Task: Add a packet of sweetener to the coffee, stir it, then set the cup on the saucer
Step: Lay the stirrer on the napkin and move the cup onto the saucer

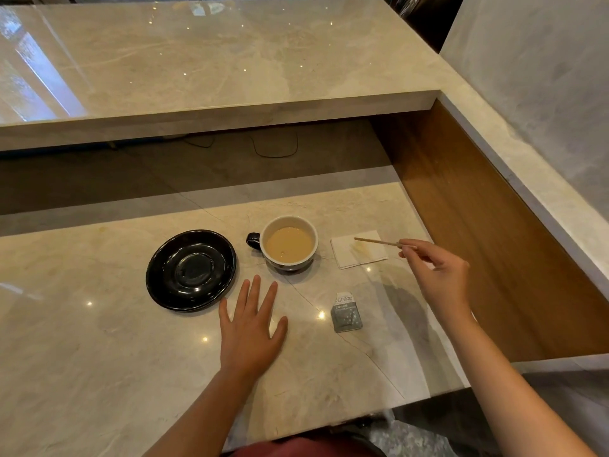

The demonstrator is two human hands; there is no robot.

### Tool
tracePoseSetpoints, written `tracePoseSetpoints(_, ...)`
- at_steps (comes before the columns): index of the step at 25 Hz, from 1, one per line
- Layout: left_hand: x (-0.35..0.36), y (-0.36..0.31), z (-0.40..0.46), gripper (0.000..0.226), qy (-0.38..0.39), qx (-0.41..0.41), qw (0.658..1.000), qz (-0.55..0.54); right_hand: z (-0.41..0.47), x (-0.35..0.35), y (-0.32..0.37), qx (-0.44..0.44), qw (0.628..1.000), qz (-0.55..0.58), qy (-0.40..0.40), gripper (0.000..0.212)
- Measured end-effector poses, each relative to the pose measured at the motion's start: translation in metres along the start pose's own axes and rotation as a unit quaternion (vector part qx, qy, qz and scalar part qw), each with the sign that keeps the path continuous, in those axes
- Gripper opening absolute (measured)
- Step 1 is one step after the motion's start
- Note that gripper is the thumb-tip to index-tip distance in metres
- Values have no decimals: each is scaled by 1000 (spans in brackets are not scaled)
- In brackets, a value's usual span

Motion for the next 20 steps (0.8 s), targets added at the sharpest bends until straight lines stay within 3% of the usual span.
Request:
tracePoseSetpoints(4, -1, 0, 0, 64, 5, -1, 1000, -4, -6, 4, -17, -245, 953, -157, 90, 14)
tracePoseSetpoints(7, -2, -1, -1, 65, 11, -7, 1000, 4, -12, 5, -32, -325, 909, -206, 160, 15)
tracePoseSetpoints(11, -2, -2, -1, 65, 11, -10, 1000, 4, -28, -5, -47, -340, 879, -229, 243, 23)
tracePoseSetpoints(20, -3, -2, -2, 66, 15, -10, 1000, 11, -44, -6, -60, -286, 859, -258, 338, 31)
Point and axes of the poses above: each hand's wrist, its own z-axis towards the middle knuckle, its own x-axis out of the palm, y = z × x, the point moved 1 cm from there along z, towards the middle knuckle, and after that the axes turned 8 degrees about -x, right-handed, at the moved point
